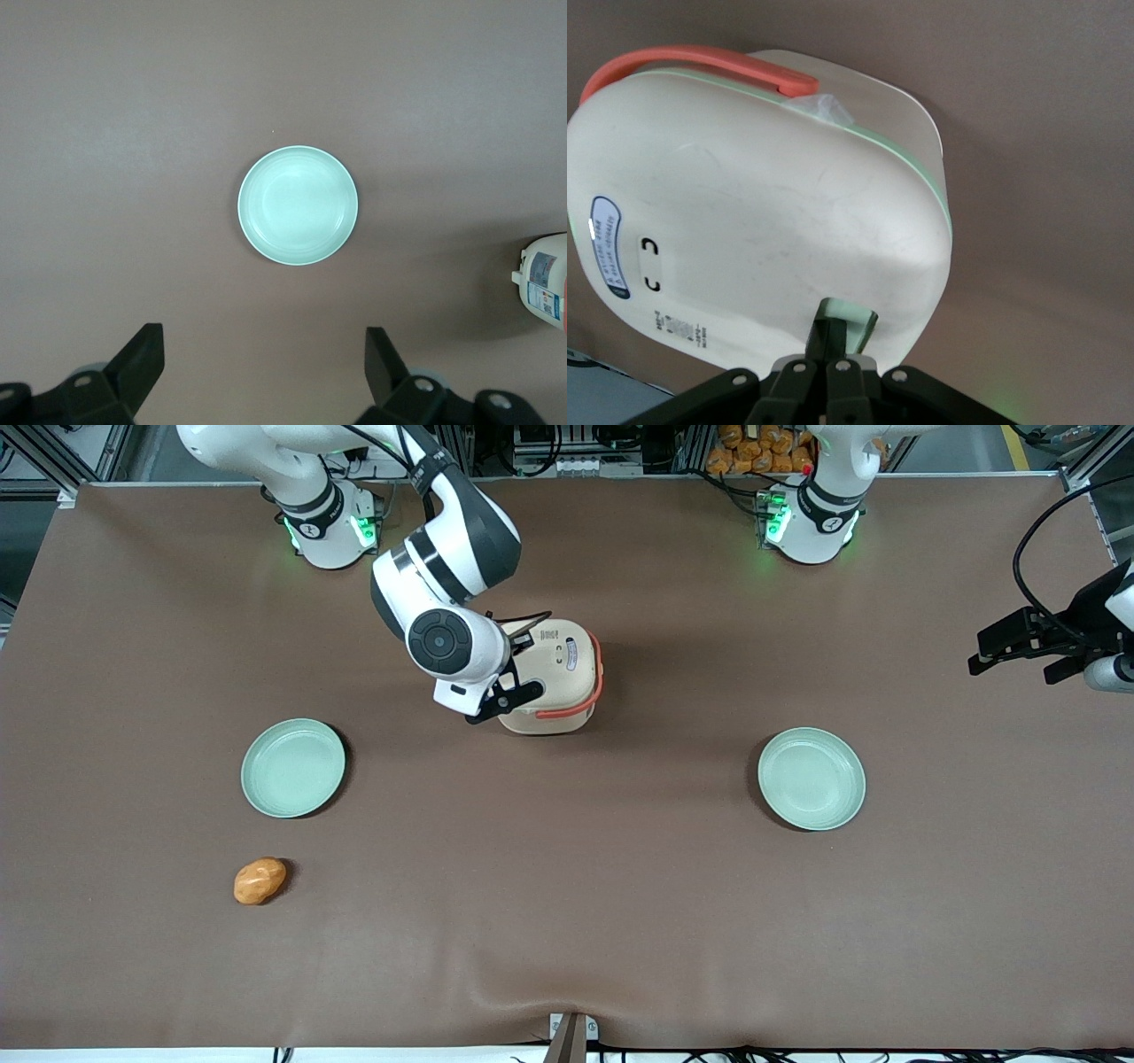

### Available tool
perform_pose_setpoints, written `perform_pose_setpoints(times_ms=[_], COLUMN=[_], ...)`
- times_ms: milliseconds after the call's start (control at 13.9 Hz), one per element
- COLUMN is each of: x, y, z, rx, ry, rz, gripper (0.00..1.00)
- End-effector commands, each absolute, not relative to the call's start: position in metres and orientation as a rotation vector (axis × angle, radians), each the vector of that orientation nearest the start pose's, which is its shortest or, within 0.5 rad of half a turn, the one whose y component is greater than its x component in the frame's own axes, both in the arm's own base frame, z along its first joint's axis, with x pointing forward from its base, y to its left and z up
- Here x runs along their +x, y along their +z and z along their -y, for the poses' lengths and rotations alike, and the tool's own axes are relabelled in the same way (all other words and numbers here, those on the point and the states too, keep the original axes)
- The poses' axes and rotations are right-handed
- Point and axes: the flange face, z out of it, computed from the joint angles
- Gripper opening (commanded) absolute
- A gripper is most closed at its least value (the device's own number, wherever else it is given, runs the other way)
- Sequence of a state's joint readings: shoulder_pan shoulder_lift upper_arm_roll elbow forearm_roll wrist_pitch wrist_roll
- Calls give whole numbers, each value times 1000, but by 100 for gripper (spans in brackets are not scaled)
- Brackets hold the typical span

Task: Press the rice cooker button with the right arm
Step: 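Lift the right gripper away as the rice cooker lid pops open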

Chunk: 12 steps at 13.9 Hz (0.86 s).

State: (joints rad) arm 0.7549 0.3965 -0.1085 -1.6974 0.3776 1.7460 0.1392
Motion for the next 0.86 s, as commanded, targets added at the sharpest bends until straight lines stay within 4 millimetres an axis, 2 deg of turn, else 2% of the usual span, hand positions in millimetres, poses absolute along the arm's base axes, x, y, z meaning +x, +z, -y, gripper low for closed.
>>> perform_pose_setpoints(times_ms=[0, 144, 216, 288, 432, 505, 577, 793], x=[476, 486, 490, 496, 503, 508, 512, 533], y=[338, 363, 380, 397, 424, 437, 450, 495], z=[-397, -390, -387, -381, -369, -360, -352, -317], rx=[-2873, -2862, -2853, -2847, -2839, -2832, -2824, -2810], ry=[651, 612, 612, 605, 579, 545, 510, 385], rz=[526, 506, 508, 504, 494, 488, 486, 420], gripper=[0, 0, 12, 25, 61, 93, 100, 100])
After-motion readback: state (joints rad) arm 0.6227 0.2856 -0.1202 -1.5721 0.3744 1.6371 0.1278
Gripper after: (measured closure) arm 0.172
